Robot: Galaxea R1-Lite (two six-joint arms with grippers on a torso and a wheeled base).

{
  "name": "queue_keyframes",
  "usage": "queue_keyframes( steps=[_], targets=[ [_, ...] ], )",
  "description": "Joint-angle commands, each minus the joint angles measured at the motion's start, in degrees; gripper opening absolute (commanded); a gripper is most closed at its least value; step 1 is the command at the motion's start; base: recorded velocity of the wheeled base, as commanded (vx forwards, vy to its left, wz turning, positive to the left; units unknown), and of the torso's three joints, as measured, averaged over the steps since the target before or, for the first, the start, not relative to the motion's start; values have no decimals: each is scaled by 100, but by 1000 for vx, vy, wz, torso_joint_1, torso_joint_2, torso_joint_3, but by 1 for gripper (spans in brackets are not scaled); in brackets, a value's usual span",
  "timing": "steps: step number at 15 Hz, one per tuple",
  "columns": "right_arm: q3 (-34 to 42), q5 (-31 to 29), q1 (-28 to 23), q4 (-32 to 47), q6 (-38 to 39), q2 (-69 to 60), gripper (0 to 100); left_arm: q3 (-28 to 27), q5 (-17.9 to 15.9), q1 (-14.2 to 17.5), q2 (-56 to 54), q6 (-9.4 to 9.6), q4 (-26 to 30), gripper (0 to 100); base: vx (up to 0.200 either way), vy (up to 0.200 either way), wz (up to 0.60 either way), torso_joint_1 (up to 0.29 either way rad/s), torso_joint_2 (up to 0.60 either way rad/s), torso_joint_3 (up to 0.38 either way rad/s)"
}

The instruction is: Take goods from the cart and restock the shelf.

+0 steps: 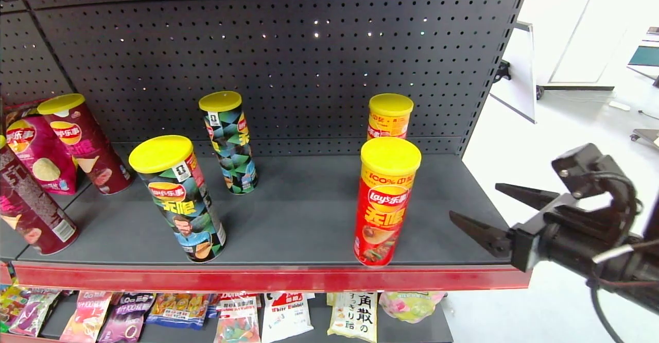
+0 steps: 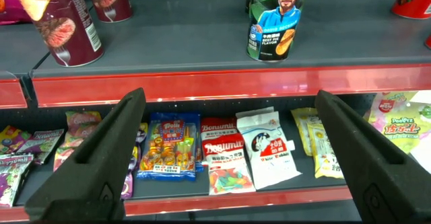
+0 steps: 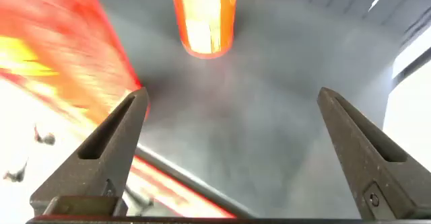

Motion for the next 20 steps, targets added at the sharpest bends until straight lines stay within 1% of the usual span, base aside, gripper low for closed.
queue_keyframes(
  steps=[1, 2, 3, 4, 5, 6, 7, 9, 11, 12, 13, 14, 15, 16, 17, 20],
  targets=[
    [726, -31, 145, -2, -10, -1540, 100, 5, -1, 1, -2, 2, 0, 100, 0, 0, 0, 0, 0, 0],
    [901, -14, 128, 7, -10, -1838, 100, 5, -1, 1, -2, 2, 0, 100, 0, 0, 0, 0, 0, 0],
    [1148, 21, -13, 16, -10, -2304, 100, 5, -1, 1, -2, 2, 0, 100, 0, 0, 0, 0, 0, 0],
    [1200, 56, -101, 33, -10, -2454, 100, -4, -1, 1, -2, -7, 0, 100, 0, 0, 0, 0, 0, 0],
    [1262, 338, -277, 306, -19, -2858, 100, -4, -1, 1, -2, -7, 0, 100, 0, 0, 0, 0, 0, 0],
    [1218, 487, -347, 596, -28, -3086, 100, 5, -1, 1, -2, 2, 0, 100, 0, 0, 0, 0, 0, 0],
    [1042, 680, -408, 1457, -37, -3631, 100, -4, -1, 1, -2, 2, 0, 100, 0, 0, 0, 0, 0, 0],
    [778, 689, -514, 2907, -37, -4466, 100, -4, -1, 1, -2, 2, 0, 100, 0, 0, 0, 0, 0, 0],
    [691, 654, -874, 3962, -37, -5231, 100, 5, -1, 1, -2, 2, 0, 100, 0, 0, 0, 0, 0, 0],
    [734, 645, -1156, 4375, -37, -5626, 100, -4, -1, 1, -2, 2, 0, 100, 0, 0, 0, 0, 0, 0],
    [734, 645, -1323, 4718, -37, -5996, 100, 5, -1, 1, -2, 2, 0, 100, 0, 0, 0, 0, 0, 0],
    [734, 645, -1323, 4718, -37, -5996, 100, 5, -1, 1, -2, 2, 0, 100, 0, 0, 0, 0, 0, 0],
    [761, 698, -1648, 5219, -125, -6611, 100, -4, -1, 1, -2, 2, 0, 100, 0, 0, 0, 0, 0, 0],
    [831, 698, -1744, 5298, -134, -6795, 100, -4, -1, 1, -2, 2, 0, 100, 0, 0, 0, 0, 0, 0],
    [981, 707, -1753, 5298, -116, -6998, 100, 5, -1, 1, -2, -7, 0, 100, 0, 0, 0, 0, 0, 0],
    [1130, 637, -1771, 5298, -134, -7059, 100, 5, -1, 1, -2, 2, 0, 100, 0, 0, 0, 0, 0, 0]
  ],
)
